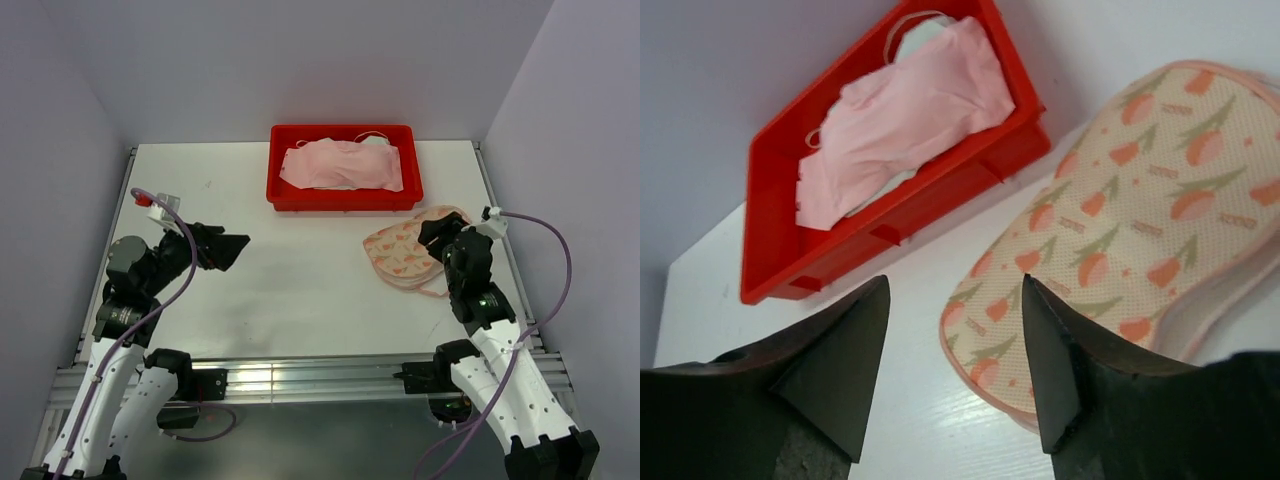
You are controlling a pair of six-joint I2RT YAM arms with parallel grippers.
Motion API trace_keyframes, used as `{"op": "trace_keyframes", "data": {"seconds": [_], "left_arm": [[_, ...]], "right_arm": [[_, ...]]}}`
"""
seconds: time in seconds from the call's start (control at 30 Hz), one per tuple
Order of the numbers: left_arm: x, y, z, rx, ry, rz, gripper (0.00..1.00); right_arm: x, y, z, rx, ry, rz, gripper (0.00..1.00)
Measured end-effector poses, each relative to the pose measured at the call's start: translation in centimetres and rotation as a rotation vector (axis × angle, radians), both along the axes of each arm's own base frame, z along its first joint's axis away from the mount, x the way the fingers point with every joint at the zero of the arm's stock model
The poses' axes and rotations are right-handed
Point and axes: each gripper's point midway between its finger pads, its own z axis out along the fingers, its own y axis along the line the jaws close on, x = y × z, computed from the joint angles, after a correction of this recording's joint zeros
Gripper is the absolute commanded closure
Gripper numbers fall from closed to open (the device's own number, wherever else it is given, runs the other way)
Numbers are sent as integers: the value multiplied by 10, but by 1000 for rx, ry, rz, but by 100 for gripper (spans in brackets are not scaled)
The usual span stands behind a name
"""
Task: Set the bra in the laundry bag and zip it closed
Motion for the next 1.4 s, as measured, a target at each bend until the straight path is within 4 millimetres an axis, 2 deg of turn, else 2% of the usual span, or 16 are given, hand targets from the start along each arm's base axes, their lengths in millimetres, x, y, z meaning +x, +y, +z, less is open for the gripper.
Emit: {"op": "trace_keyframes", "data": {"seconds": [0.23,0.43,0.47,0.5,0.6,0.73,0.87,0.97,1.23,1.37,1.4], "left_arm": [[-5,-6,0,-1,1,-30,1],[-10,-11,-1,5,3,-53,1],[-11,-12,-3,10,7,-60,2],[-13,-13,-4,14,9,-66,9],[-16,-15,-10,33,23,-81,14],[-17,-15,-12,45,22,-81,15],[-18,-14,-13,51,24,-71,16],[-17,-13,-14,55,24,-65,16],[-18,-14,-15,58,27,-71,18],[-19,-14,-15,58,27,-74,18],[-19,-14,-15,59,28,-73,18]], "right_arm": [[5,-12,-61,15,176,-86,44],[9,-38,-104,48,281,-194,44],[11,-42,-110,59,296,-208,44],[13,-44,-116,66,310,-215,44],[20,-44,-132,94,349,-221,46],[25,-36,-153,137,395,-201,47],[26,-33,-165,164,423,-205,45],[23,-34,-167,166,414,-216,45],[12,-51,-146,139,307,-290,45],[8,-61,-161,153,356,-336,46],[6,-62,-168,155,382,-343,53]]}}
